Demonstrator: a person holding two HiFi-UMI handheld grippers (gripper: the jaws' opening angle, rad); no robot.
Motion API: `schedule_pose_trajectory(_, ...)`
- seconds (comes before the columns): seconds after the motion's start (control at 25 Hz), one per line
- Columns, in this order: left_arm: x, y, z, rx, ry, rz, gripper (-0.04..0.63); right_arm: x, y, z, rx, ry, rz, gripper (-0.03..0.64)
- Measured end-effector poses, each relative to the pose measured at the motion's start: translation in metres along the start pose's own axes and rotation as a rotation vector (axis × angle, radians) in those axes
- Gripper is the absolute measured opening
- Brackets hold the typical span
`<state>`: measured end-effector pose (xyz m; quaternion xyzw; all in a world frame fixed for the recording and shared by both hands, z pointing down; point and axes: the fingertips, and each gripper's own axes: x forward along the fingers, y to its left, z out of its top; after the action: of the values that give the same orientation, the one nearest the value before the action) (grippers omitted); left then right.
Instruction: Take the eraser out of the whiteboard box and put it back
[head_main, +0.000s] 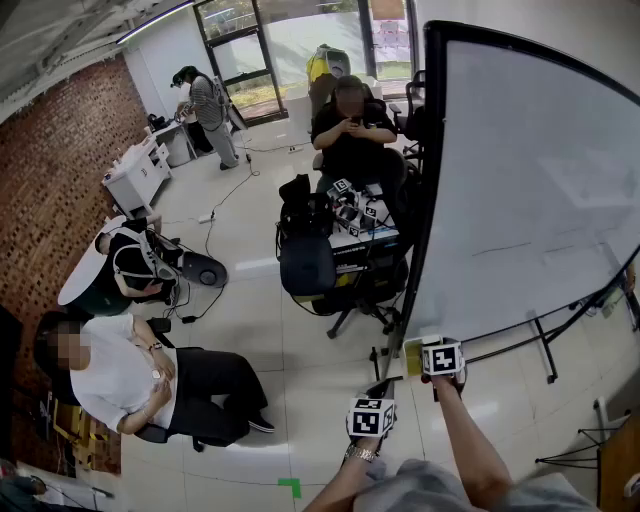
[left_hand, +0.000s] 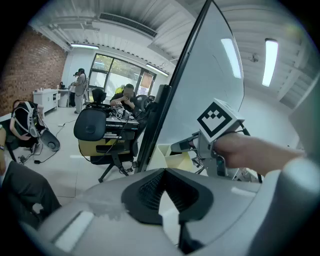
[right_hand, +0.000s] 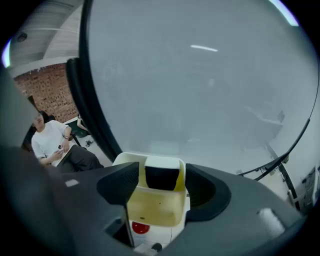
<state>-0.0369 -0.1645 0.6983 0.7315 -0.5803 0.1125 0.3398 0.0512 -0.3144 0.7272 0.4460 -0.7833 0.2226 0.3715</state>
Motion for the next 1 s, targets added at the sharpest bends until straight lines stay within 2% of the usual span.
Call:
schedule_pose_trajectory(0.2, 0.012, 0.026, 0.016, -0.01, 0.002, 0.008, 0.006, 0.006, -0.013, -0.012, -0.029, 0.143, -0.117, 0.285)
schedule_pose_trajectory(0.24, 0.014, 0.027, 0.019, -0.008, 0.002, 0.007, 0.006, 0.007, -0.013, -0.012, -0.032, 0.139, -0.113, 0.285)
schedule_pose_trajectory(0.32, 0.017, 0.028, 0.025, -0.006, 0.0, 0.006, 0.006, 0.012, -0.004, 0.001, -0.021, 0.058, -0.025, 0.264)
schedule_pose_trajectory(0.4, 0.019, 0.027, 0.03, -0.003, -0.007, 0.004, 0.006, 0.007, 0.0, 0.011, 0.035, -0.015, 0.079, 0.254)
schedule_pose_trajectory(0.48, 0.023, 0.027, 0.031, -0.008, -0.01, 0.008, 0.006, -0.012, -0.002, 0.015, 0.08, -0.06, 0.136, 0.245)
schedule_pose_trajectory(0.6, 0.032, 0.032, 0.034, -0.022, -0.012, 0.018, 0.006, -0.051, 0.001, 0.028, 0.069, -0.114, 0.183, 0.245)
schedule_pose_trajectory(0.8, 0.04, 0.029, 0.033, -0.039, -0.006, 0.015, 0.006, -0.102, 0.015, 0.032, 0.012, -0.119, 0.236, 0.244)
schedule_pose_trajectory(1.0, 0.047, 0.025, 0.03, -0.048, 0.003, 0.018, 0.006, -0.1, 0.023, 0.031, -0.029, -0.128, 0.249, 0.243)
